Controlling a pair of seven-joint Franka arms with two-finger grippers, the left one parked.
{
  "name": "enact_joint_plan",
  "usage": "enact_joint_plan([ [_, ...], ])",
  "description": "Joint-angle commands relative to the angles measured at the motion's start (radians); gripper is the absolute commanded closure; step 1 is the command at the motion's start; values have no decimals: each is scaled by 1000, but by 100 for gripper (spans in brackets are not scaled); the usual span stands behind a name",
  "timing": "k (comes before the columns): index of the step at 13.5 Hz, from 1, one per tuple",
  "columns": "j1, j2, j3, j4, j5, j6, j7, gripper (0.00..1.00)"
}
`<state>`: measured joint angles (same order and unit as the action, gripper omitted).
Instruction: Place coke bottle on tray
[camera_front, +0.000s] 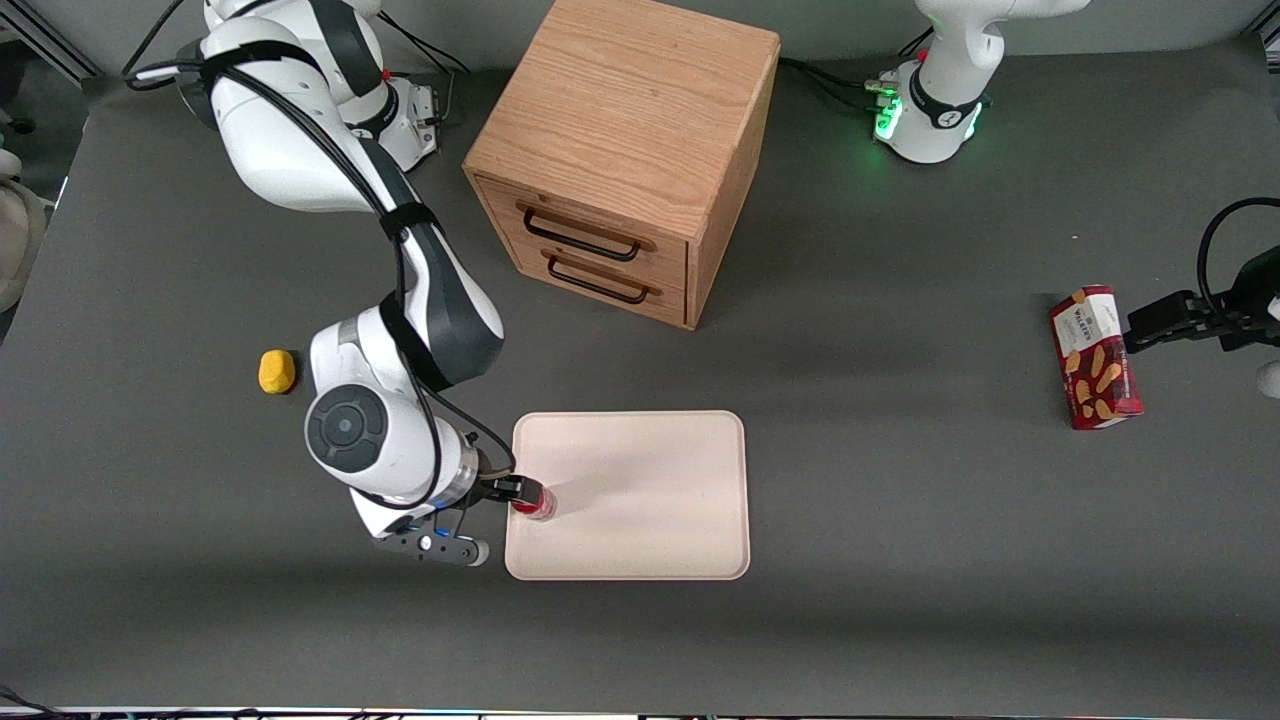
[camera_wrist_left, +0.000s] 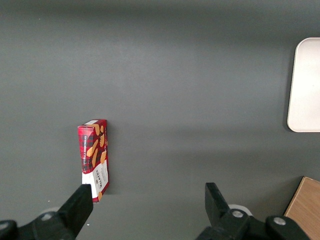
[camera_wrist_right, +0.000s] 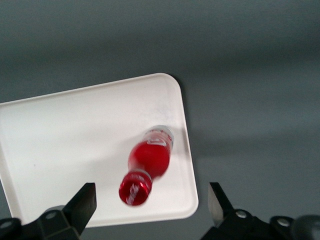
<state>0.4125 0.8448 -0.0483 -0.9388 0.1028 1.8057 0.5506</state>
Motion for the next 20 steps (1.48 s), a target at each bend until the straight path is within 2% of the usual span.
enact_joint_plan([
  [1,6,-88,-11,-18,20,-101,23,0],
  [8,12,-300,-11,-20,15,-385,129,0],
  [10,6,-366,-11,-25,-18,-425,109,0],
  [12,-23,-453,-11,-95,-43,-445,28,0],
  [15,-86,-594,-15,-240,-45,-445,-131,0],
  [20,-253,-726,-18,-406,-43,-376,-438,0],
])
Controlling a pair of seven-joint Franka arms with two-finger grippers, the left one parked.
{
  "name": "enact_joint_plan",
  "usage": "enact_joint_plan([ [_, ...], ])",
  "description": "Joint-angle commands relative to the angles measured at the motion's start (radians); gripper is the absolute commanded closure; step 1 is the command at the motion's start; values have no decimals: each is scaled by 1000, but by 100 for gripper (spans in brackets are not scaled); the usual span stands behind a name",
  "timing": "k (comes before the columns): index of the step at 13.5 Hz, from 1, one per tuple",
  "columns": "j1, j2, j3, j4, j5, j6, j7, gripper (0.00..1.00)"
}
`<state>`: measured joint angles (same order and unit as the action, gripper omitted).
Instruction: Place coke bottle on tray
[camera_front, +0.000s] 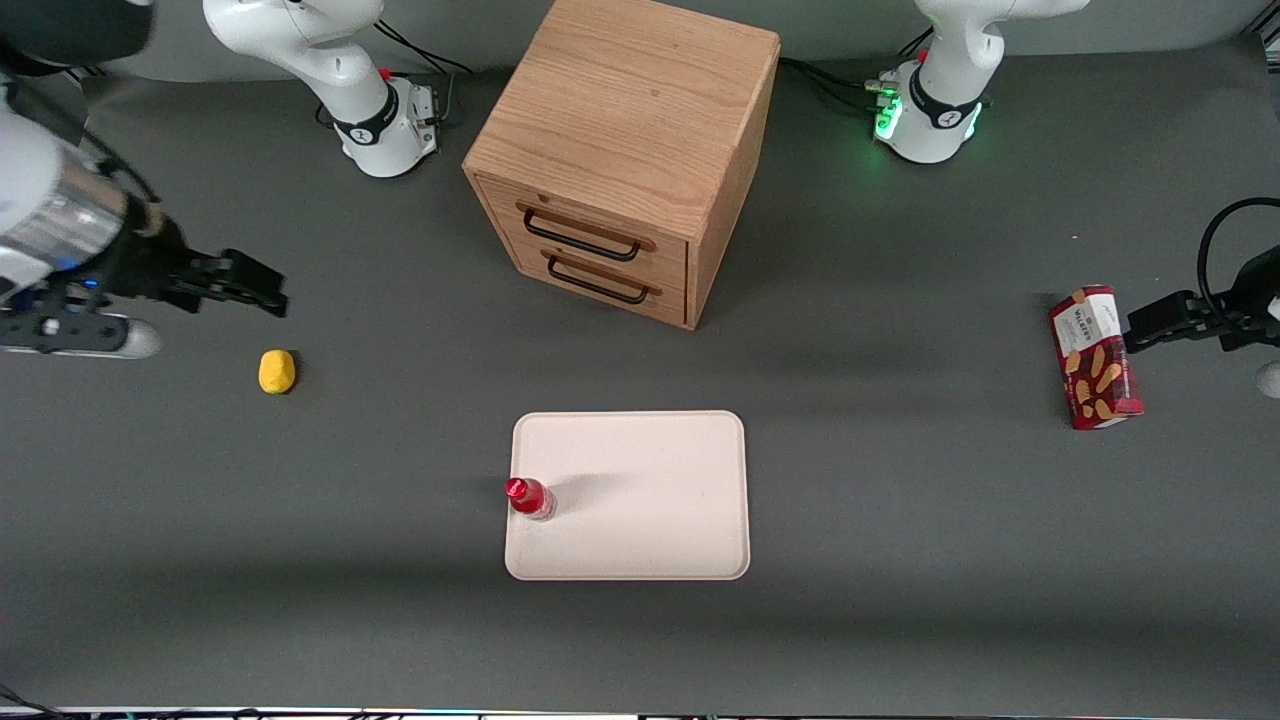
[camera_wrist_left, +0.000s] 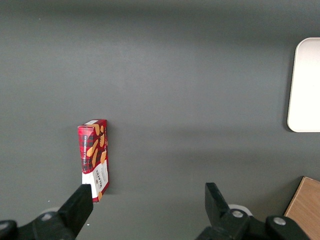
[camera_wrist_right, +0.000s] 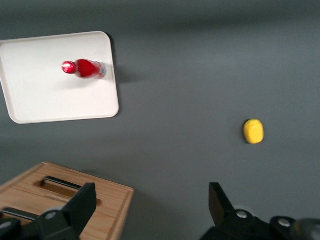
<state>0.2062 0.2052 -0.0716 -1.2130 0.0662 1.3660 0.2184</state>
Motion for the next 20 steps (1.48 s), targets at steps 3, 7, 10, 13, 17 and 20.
enact_joint_plan([
  [3,-88,-185,1,-291,-8,177,-188,0],
  [7,-97,-198,-45,-329,-11,223,-250,0],
  [10,-96,-193,-76,-327,-11,225,-275,0],
  [13,-122,-196,-57,-326,-10,226,-254,0],
  [17,-126,-188,-53,-321,-10,226,-263,0],
  [20,-132,-184,-27,-309,-28,226,-266,0],
])
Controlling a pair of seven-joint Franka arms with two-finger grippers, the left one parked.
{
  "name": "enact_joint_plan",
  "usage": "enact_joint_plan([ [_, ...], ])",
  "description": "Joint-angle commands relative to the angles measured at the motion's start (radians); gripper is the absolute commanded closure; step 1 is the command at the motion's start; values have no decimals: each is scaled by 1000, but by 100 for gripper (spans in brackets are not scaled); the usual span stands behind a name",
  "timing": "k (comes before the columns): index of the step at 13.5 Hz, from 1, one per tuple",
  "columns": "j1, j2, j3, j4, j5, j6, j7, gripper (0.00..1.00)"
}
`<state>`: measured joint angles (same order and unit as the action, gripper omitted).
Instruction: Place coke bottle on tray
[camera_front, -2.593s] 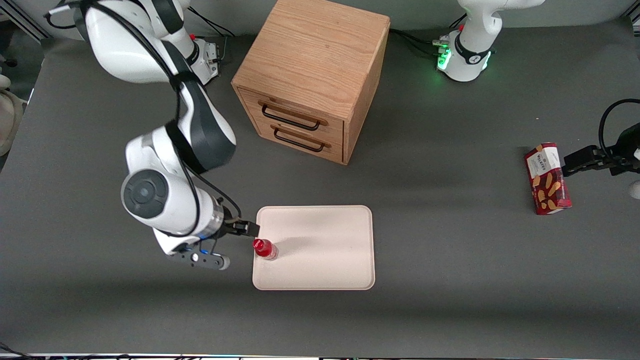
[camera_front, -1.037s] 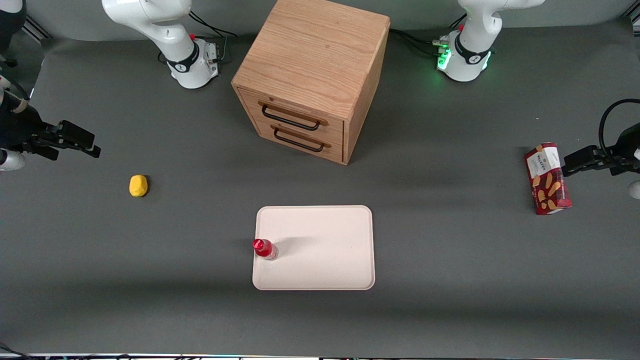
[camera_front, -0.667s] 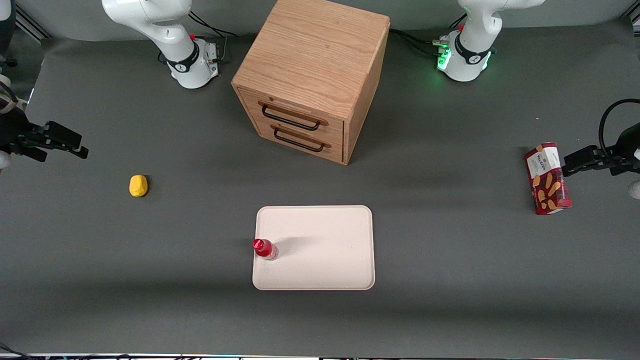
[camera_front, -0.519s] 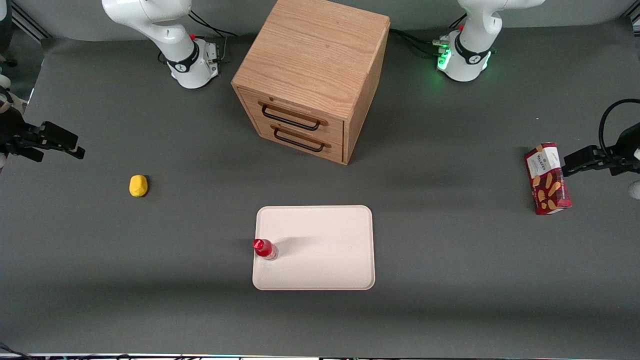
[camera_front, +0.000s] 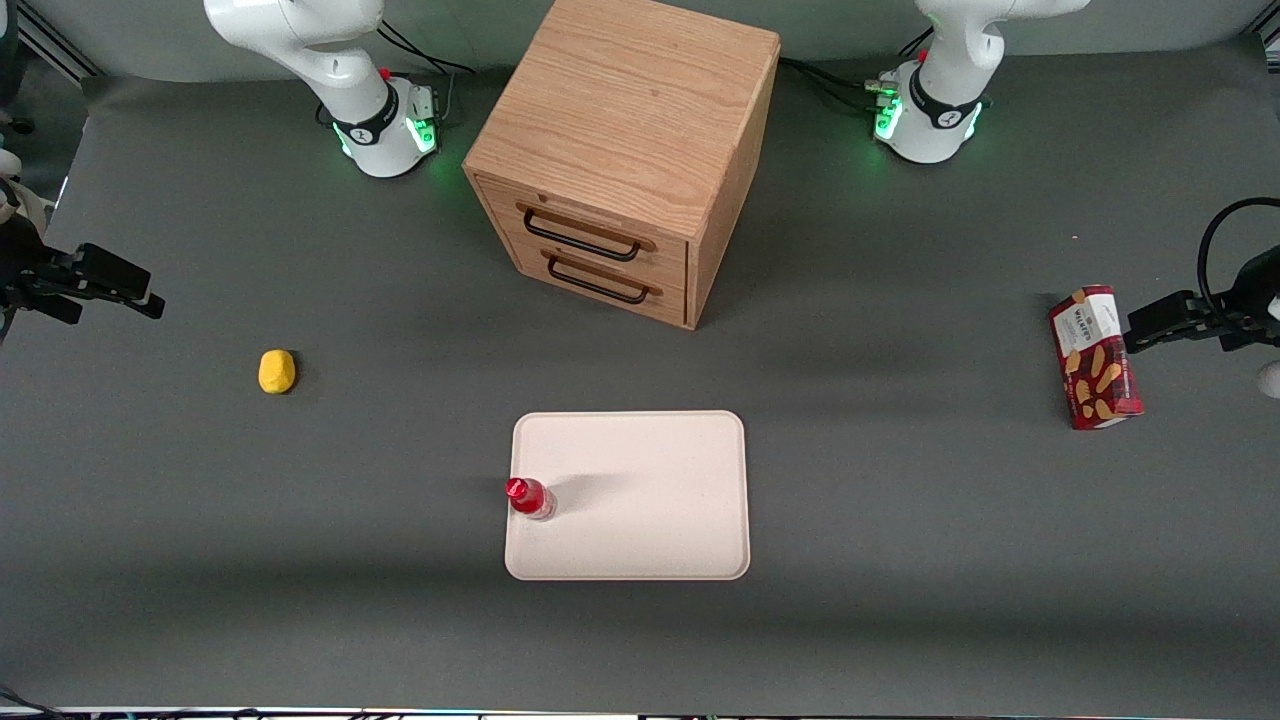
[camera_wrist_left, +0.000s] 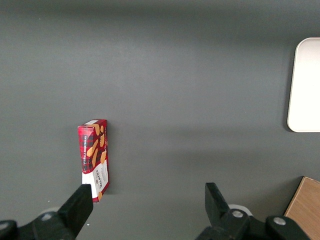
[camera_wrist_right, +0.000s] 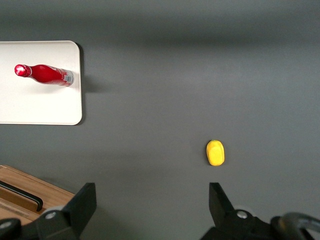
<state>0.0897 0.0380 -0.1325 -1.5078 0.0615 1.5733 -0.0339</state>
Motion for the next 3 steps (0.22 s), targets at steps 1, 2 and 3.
enact_joint_plan([
  [1,-27,-18,45,-14,-23,17,-12,0],
  [2,-27,-18,45,-14,-23,17,-11,0],
  [3,-27,-18,45,-15,-22,16,-9,0],
])
